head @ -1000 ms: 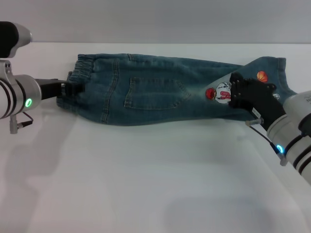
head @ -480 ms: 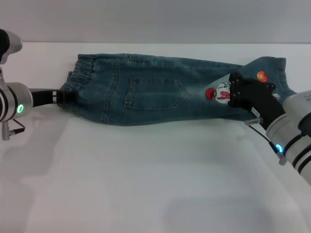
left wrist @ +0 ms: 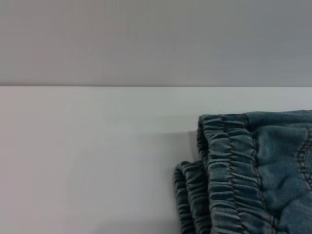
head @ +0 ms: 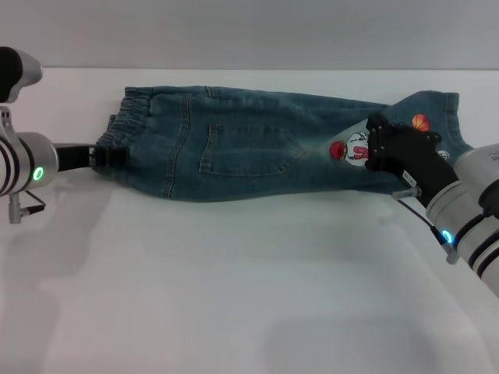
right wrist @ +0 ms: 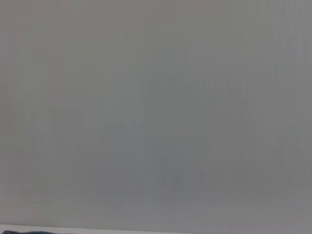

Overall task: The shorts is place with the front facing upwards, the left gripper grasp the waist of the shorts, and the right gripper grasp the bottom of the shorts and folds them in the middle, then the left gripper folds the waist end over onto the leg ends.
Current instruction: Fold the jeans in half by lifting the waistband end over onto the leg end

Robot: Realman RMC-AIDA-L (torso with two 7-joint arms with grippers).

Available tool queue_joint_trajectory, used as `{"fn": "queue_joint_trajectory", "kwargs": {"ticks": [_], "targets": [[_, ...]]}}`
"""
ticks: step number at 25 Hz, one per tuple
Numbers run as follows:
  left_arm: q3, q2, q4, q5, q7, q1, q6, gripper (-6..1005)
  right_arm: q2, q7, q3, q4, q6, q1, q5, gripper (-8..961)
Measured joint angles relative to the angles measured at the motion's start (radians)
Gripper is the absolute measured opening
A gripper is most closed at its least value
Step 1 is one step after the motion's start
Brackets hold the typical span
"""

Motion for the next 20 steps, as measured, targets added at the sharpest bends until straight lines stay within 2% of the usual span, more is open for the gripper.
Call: {"fn": "queue_joint_trajectory", "kwargs": {"ticks": [6,17,20], "targets": [[0.006,-0.001,0.024,0.0,0.001,-0.025,-0.01,837,-0.001,0.001,0.0,0.0,0.0,0.003,0.0,-1],[0.009,-0.004,0.028,-0.022,0.002,-0.03,-0.026,838,-0.002,0.001,0.0,-0.003,0.0,0.002,0.0,-1],[0.011,-0.004,0.034,-0.059,0.022,-0.026,-0.009,783,-0.002,0.001,0.0,0.001,0.001,-0.002,0.0,-1]]}}
